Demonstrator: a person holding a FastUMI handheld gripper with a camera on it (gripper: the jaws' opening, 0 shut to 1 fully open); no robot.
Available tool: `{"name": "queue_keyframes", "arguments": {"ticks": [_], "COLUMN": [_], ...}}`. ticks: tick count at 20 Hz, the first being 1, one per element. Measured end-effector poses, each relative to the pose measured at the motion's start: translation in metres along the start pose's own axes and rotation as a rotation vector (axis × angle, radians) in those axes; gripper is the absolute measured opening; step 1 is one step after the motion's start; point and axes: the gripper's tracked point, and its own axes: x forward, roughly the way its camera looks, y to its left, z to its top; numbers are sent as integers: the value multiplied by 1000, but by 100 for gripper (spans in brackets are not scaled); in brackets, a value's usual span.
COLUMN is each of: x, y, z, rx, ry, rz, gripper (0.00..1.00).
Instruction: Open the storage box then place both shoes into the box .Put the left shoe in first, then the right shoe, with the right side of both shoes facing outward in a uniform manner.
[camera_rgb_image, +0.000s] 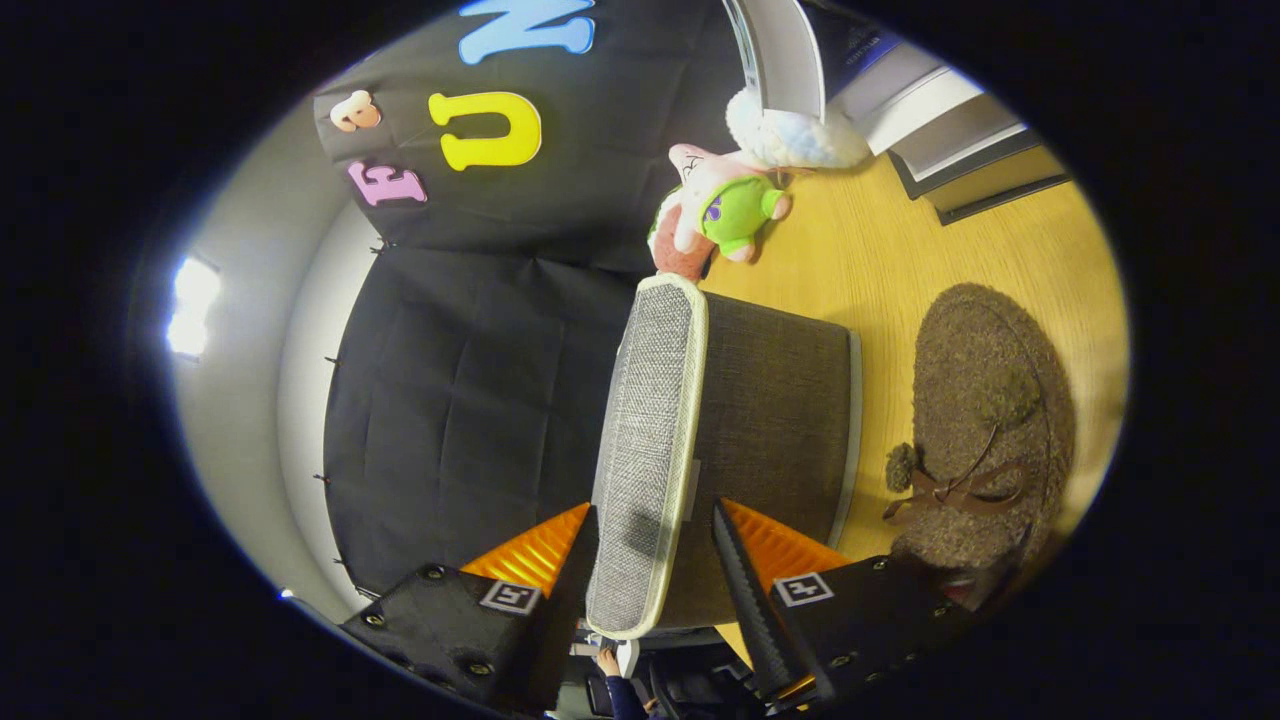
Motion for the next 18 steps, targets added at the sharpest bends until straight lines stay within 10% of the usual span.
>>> {"name": "queue_keyframes", "arguments": {"ticks": [1,3,5,18], "x": [-6,2,-3,6], "y": [-3,4,13,87], "z": [7,2,5,16], "rx": [-17,8,18,-70], "ry": [-11,-16,-16,-27], "rz": [-25,10,57,-63], "gripper": [69,22,12,0]}}
